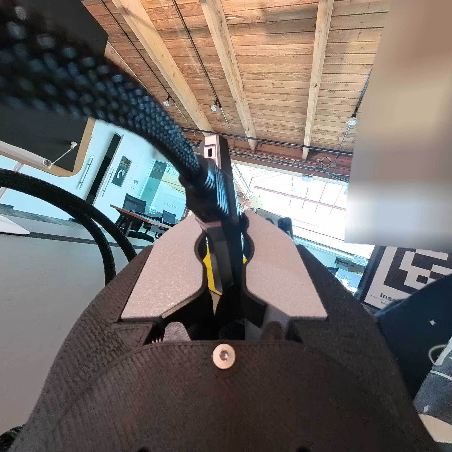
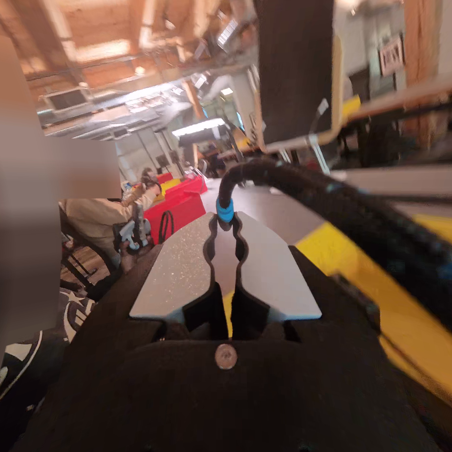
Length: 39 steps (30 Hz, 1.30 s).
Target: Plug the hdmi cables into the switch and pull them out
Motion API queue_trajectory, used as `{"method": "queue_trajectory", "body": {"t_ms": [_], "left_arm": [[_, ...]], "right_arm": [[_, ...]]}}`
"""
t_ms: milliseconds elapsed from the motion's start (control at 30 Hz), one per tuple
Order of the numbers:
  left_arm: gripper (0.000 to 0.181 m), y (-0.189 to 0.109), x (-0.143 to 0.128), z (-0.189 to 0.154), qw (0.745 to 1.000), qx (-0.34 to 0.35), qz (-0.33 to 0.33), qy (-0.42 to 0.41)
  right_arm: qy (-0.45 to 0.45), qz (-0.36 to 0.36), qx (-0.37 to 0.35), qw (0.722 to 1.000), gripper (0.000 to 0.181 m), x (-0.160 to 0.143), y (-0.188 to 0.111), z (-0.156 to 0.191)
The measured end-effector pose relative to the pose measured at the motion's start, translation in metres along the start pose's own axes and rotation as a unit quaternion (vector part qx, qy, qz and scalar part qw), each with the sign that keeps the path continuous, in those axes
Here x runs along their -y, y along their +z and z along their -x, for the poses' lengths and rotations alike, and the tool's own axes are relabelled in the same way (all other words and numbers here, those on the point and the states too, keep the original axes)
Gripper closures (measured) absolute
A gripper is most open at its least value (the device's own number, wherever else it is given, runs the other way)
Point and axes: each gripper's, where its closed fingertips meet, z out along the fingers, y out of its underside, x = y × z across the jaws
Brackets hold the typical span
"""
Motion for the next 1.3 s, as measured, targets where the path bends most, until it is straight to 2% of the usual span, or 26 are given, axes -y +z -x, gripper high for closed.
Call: {"method": "queue_trajectory", "body": {"t_ms": [100, 200, 467, 600, 667, 800, 933, 1000, 1067, 1133, 1200, 1233, 1300], "left_arm": [[0.157, 0.000, 0.000, 0.000, 1.000, 0.000, 0.000, 0.000], [0.157, 0.000, 0.000, 0.000, 1.000, 0.001, 0.001, 0.001], [0.157, 0.001, -0.001, -0.001, 1.000, 0.000, 0.002, 0.005], [0.157, 0.001, -0.001, -0.001, 1.000, -0.001, 0.002, 0.005], [0.157, 0.000, -0.001, -0.001, 1.000, -0.001, 0.001, 0.004], [0.157, 0.000, 0.000, 0.000, 1.000, 0.000, -0.001, 0.002], [0.157, 0.000, 0.000, -0.001, 1.000, -0.001, -0.001, 0.002], [0.157, 0.000, 0.000, -0.001, 1.000, -0.002, -0.001, 0.001], [0.157, 0.000, 0.000, -0.001, 1.000, -0.001, -0.002, 0.001], [0.157, 0.000, 0.001, -0.001, 1.000, -0.001, -0.003, 0.000], [0.157, 0.000, 0.001, -0.001, 1.000, -0.001, -0.003, 0.000], [0.157, 0.000, 0.001, 0.000, 1.000, -0.001, -0.004, 0.000], [0.157, -0.001, 0.001, 0.000, 1.000, -0.001, -0.004, -0.001]], "right_arm": [[0.074, 0.123, -0.105, 0.984, 0.169, -0.056, -0.012, -0.030], [0.124, 0.282, -0.181, 0.934, 0.169, -0.111, -0.035, -0.044], [0.183, 0.421, -0.156, 0.874, 0.169, -0.159, -0.051, -0.029], [0.197, 0.517, -0.160, 0.817, 0.166, -0.175, -0.068, -0.021], [0.188, 0.541, -0.170, 0.802, 0.155, -0.172, -0.071, -0.022], [0.145, 0.558, -0.187, 0.795, 0.137, -0.157, -0.074, -0.017], [0.091, 0.523, -0.154, 0.834, 0.125, -0.131, -0.063, 0.004], [0.031, 0.489, -0.153, 0.858, 0.125, -0.109, -0.058, 0.005], [-0.060, 0.428, -0.206, 0.878, 0.128, -0.072, -0.055, -0.011], [-0.151, 0.346, -0.283, 0.882, 0.132, -0.027, -0.057, -0.035], [-0.228, 0.318, -0.333, 0.858, 0.141, -0.001, -0.066, -0.059], [-0.258, 0.339, -0.348, 0.835, 0.142, 0.000, -0.072, -0.071], [-0.307, 0.412, -0.378, 0.770, 0.144, -0.009, -0.088, -0.095]]}}
